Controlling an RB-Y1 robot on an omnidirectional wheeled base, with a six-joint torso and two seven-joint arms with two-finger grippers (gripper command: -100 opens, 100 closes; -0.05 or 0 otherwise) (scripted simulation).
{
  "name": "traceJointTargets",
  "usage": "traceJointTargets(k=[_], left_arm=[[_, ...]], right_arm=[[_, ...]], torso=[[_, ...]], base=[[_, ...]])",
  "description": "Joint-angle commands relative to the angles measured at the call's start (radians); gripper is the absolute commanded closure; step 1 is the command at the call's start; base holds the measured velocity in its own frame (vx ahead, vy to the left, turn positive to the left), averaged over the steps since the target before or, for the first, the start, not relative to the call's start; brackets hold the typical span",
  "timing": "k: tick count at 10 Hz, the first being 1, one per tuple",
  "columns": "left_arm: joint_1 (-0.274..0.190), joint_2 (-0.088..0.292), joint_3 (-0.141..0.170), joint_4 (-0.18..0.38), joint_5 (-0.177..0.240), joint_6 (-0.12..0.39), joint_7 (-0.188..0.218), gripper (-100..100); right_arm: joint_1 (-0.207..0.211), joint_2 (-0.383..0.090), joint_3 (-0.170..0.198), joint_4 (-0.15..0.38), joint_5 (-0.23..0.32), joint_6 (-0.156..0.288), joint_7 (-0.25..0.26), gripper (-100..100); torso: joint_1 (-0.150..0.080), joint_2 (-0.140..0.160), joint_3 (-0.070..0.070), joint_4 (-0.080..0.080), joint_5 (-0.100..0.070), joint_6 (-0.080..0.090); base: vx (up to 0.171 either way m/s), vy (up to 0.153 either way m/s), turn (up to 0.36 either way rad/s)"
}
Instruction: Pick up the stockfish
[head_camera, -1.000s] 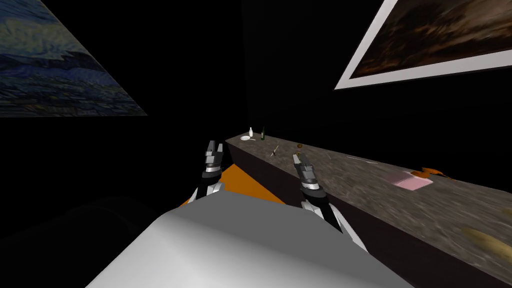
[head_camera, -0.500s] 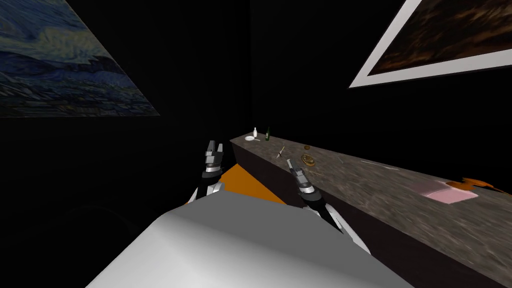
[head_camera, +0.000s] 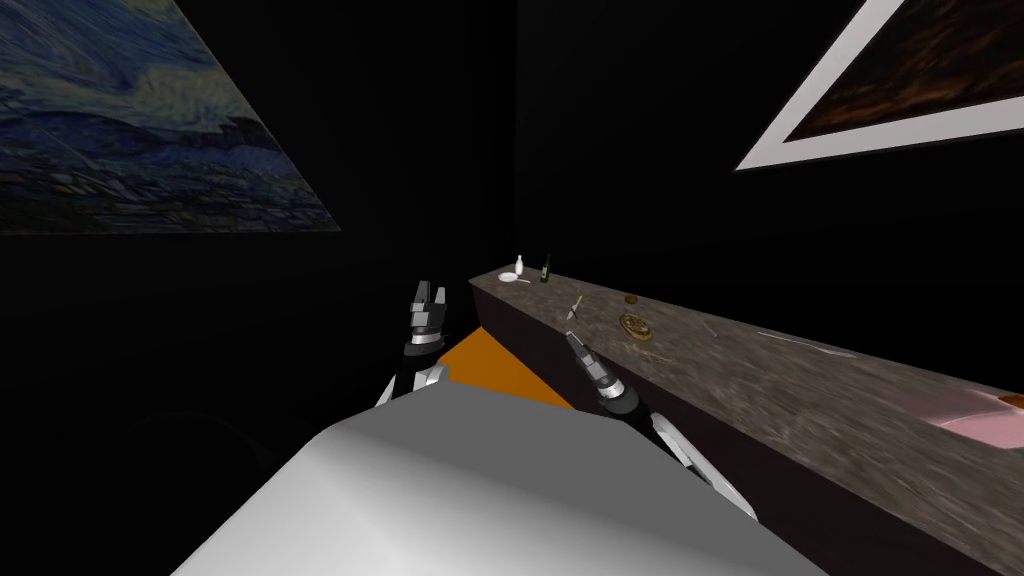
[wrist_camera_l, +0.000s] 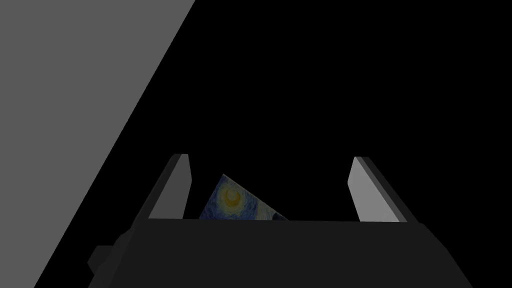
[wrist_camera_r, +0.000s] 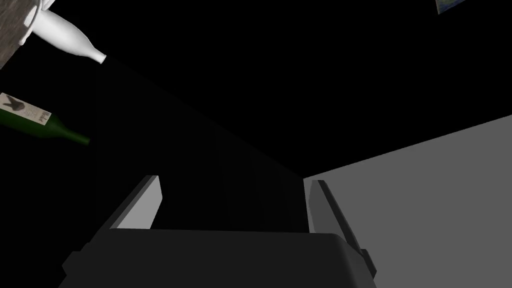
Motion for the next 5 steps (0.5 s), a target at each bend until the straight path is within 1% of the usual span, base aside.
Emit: traceJointTargets(k=[1,2,3,4,5], left_arm=[[0.000,0.000,0.000,0.000,0.000,0.000,0.000,0],[0.000,0.000,0.000,0.000,0.000,0.000,0.000,0],[0.000,0.000,0.000,0.000,0.000,0.000,0.000,0],[0.000,0.000,0.000,0.000,0.000,0.000,0.000,0],[0.000,0.000,0.000,0.000,0.000,0.000,0.000,0]], right_arm=[[0.003,-0.050,0.037,0.049,0.031,-0.015,0.017,-100],[0.003,-0.083,0.037,0.049,0.031,-0.015,0.017,-100],[0.003,-0.091,0.037,0.049,0.031,-0.015,0.017,-100],[0.007,-0.131,0.072,0.097,0.061,-0.029,0.034,-100],[0.007,-0.157,0.072,0.097,0.061,-0.029,0.034,-100]], torso=[[0.000,0.000,0.000,0.000,0.000,0.000],[0.000,-0.001,-0.001,0.000,0.000,0.000],[-0.002,-0.001,-0.001,0.000,0.000,0.000],[-0.005,0.000,0.000,0.000,-0.001,0.000],[-0.004,0.000,0.000,0.000,-0.001,0.000]], base=[[0.045,0.110,0.096],[0.034,0.086,0.056],[0.009,0.031,-0.006],[0.010,0.064,0.119],[0.023,0.070,0.061]])
